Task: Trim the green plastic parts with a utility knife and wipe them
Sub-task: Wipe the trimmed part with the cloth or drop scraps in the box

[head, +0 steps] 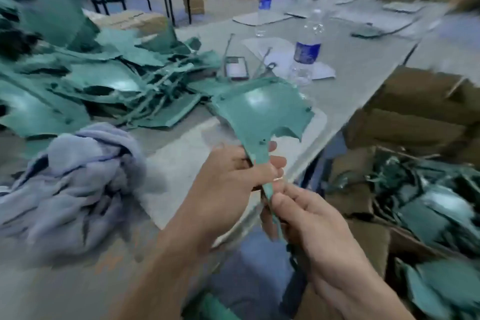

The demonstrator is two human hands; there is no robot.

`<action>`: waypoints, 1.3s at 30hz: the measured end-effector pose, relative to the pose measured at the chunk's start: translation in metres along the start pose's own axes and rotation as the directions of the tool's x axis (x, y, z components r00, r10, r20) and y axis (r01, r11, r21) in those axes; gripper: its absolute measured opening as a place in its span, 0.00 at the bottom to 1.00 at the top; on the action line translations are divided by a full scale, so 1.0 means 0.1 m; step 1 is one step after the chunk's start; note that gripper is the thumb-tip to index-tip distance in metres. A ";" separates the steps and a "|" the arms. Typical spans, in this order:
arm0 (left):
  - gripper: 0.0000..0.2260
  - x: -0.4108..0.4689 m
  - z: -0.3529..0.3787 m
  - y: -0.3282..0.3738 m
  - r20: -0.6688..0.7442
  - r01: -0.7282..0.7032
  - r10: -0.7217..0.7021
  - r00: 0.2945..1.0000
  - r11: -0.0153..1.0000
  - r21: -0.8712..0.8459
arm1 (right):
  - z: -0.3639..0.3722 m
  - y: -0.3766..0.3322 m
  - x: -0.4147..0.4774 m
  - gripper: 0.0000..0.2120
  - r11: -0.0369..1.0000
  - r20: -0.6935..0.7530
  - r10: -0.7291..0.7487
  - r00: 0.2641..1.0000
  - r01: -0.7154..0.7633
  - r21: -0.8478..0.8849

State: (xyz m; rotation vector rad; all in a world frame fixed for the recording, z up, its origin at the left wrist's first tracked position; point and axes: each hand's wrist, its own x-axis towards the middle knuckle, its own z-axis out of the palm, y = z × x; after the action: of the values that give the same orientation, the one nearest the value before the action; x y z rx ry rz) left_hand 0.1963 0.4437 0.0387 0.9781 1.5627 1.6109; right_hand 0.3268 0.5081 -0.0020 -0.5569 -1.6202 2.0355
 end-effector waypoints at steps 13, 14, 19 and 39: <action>0.21 -0.10 2.27 -1.61 0.730 0.811 -0.561 0.391 0.584 0.015 | -1.61 0.94 -1.68 0.16 0.874 -0.779 0.477 0.408 -0.310 0.373; 0.22 -0.16 2.41 -1.66 0.713 0.830 -0.596 0.368 0.556 0.036 | -1.74 0.99 -1.72 0.15 0.859 -0.786 0.501 0.361 -0.317 0.402; 0.32 -0.28 2.98 -1.62 0.712 0.826 -0.638 0.294 0.545 0.147 | -2.68 1.05 -1.87 0.07 0.854 -0.853 0.509 0.120 -0.197 0.482; 0.16 0.47 1.70 -1.03 0.260 0.218 -0.276 0.925 0.948 0.233 | -1.40 0.73 -0.23 0.12 0.914 -0.563 0.361 0.743 -0.162 0.372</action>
State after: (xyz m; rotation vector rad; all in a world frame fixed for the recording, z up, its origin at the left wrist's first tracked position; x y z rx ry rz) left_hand 0.3184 0.5727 -0.0623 1.0225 1.5895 1.0972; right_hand 0.4189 0.5899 -0.1028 -1.2487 -0.8467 1.9297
